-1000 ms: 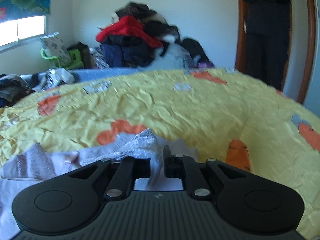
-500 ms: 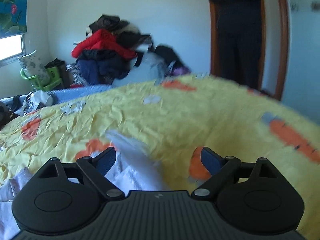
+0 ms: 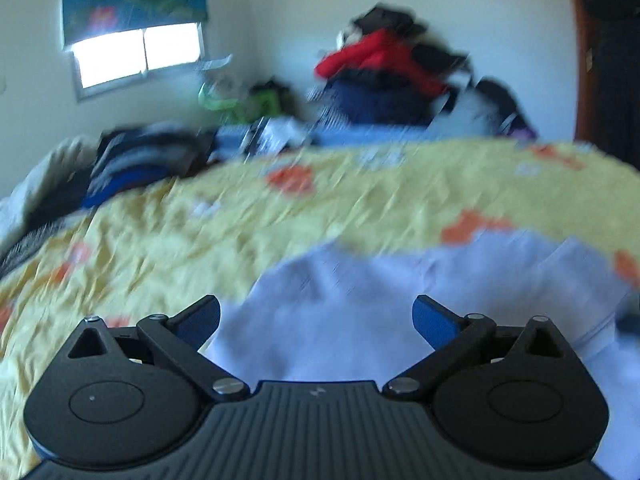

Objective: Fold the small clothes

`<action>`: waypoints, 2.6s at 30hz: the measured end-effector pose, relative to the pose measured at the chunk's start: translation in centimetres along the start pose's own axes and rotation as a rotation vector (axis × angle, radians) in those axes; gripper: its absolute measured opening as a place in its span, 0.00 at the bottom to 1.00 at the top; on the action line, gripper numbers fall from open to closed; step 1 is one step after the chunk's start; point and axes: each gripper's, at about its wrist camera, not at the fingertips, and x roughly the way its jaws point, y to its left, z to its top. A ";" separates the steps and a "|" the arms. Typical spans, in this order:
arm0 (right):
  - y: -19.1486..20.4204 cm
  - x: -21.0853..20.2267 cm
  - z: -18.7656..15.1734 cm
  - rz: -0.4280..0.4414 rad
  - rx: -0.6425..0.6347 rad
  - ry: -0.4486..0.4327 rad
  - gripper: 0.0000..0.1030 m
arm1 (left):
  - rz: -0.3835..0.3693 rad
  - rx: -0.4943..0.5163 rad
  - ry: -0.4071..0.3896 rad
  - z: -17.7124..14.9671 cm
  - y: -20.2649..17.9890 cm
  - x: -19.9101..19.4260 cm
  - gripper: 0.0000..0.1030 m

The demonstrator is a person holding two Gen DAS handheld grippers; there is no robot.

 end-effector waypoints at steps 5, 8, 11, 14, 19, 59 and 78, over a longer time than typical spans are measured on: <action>-2.1 5.6 0.8 -0.129 0.083 0.122 0.74 | 0.045 -0.004 0.070 -2.0 1.7 1.7 1.00; -2.0 3.9 0.6 -0.116 0.097 0.073 0.79 | 0.039 -0.014 0.071 -2.7 2.0 1.6 1.00; -1.0 3.5 -0.1 -0.123 0.006 0.089 0.87 | 0.049 -0.004 0.080 -3.2 1.1 1.6 1.00; -1.2 3.6 -0.8 -0.208 -0.008 0.131 0.83 | 0.029 -0.003 0.070 -3.5 0.7 0.5 1.00; -0.5 0.4 -1.7 -0.157 0.018 0.079 0.85 | 0.016 -0.027 0.098 -4.4 0.5 -0.7 1.00; 1.3 -9.6 -9.5 -0.143 0.042 0.111 0.88 | 0.061 -0.081 0.154 -13.8 4.6 -13.1 1.00; 0.9 -9.9 -10.2 -0.181 0.014 0.122 0.90 | 0.071 -0.141 0.160 -14.8 6.2 -13.2 1.00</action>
